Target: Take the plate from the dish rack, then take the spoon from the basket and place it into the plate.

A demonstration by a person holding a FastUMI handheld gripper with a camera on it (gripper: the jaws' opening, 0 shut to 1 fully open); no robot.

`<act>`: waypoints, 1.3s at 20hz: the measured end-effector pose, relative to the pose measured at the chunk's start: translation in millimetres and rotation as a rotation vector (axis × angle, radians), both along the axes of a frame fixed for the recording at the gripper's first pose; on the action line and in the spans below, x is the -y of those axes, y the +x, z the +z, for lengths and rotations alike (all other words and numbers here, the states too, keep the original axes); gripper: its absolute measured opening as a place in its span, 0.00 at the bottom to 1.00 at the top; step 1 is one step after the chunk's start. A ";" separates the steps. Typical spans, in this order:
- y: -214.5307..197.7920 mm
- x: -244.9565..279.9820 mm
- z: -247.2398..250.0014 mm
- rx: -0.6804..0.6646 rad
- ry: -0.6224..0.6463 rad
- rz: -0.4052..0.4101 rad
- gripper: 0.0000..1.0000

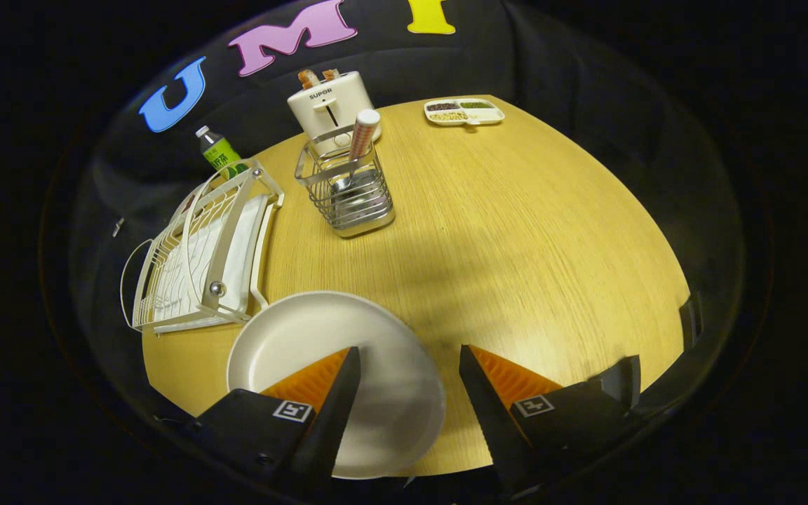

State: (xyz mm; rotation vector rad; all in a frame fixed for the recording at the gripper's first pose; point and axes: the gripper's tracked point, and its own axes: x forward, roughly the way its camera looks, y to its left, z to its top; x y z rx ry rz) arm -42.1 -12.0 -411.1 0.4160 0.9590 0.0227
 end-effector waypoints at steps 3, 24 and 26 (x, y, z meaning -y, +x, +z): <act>10.7 8.7 29.2 0.084 -0.037 0.014 0.88; 140.7 42.8 145.5 0.403 -0.276 0.252 0.83; 140.9 32.5 123.2 0.347 -0.250 0.282 0.83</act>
